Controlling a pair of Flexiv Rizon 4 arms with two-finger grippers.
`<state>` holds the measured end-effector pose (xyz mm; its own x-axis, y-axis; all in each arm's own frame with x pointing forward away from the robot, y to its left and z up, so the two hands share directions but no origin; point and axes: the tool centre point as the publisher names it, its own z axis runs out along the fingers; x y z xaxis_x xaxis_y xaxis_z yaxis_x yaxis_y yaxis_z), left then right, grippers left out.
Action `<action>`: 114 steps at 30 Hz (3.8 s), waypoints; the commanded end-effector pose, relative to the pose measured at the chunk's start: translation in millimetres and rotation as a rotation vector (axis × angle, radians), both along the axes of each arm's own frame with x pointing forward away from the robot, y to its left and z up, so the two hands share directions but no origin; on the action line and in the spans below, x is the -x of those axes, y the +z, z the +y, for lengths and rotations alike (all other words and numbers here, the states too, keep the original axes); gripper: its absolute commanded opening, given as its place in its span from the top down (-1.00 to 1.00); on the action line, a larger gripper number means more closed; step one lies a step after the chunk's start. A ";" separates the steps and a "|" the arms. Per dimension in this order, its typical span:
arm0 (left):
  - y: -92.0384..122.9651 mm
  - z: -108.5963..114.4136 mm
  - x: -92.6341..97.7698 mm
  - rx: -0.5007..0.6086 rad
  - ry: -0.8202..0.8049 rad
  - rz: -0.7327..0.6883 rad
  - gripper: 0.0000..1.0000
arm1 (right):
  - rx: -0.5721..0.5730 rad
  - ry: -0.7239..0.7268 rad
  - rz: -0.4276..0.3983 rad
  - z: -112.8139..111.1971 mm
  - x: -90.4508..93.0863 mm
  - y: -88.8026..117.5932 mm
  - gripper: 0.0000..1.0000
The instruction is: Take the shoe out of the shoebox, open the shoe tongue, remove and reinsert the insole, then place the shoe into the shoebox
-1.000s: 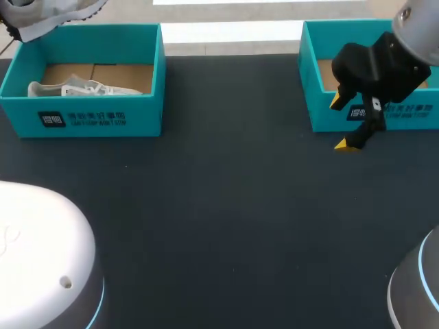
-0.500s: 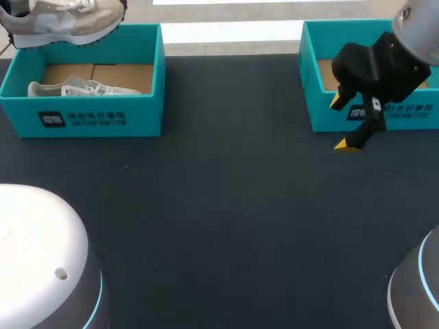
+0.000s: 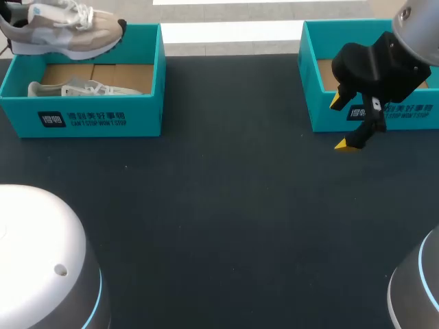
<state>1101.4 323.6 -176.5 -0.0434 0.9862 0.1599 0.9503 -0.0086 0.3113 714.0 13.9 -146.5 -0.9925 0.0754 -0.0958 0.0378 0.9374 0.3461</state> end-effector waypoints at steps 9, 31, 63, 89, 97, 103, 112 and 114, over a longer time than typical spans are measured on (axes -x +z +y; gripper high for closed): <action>-16.1 -2.0 -24.3 -0.031 0.086 -0.012 1.00 | 0.004 -0.001 0.003 1.6 -1.9 -0.6 -1.00; -63.0 -4.4 -50.6 -0.067 0.132 0.140 1.00 | 0.004 -0.001 0.003 1.6 -1.9 -0.6 -1.00; -125.2 -14.4 -65.6 -0.138 0.175 0.253 1.00 | 0.004 -0.001 0.003 1.6 -1.9 -0.6 -1.00; -180.2 -14.7 -71.0 -0.191 0.194 0.315 1.00 | 0.004 -0.001 0.003 1.6 -1.9 -0.6 -1.00; -180.1 -17.6 -71.6 -0.154 0.142 0.296 0.27 | 0.004 -0.001 0.003 1.6 -1.9 -0.6 -1.00; -174.3 -17.5 -68.7 -0.152 0.136 0.293 -0.39 | 0.004 -0.001 0.003 1.6 -1.9 -0.6 -1.00; -155.8 -21.5 -60.8 -0.098 0.115 0.288 -0.36 | 0.004 -0.001 0.003 1.6 -1.9 -0.6 -1.00; -148.1 -24.2 -57.6 -0.077 0.105 0.283 -0.39 | 0.004 -0.001 0.003 1.6 -1.9 -0.6 -1.00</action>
<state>1171.7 298.1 -337.8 -0.0910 0.9599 0.2651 0.9958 0.0884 0.0219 714.0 13.9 -146.5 -0.9925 0.0755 -0.0958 0.0379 0.9374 0.3461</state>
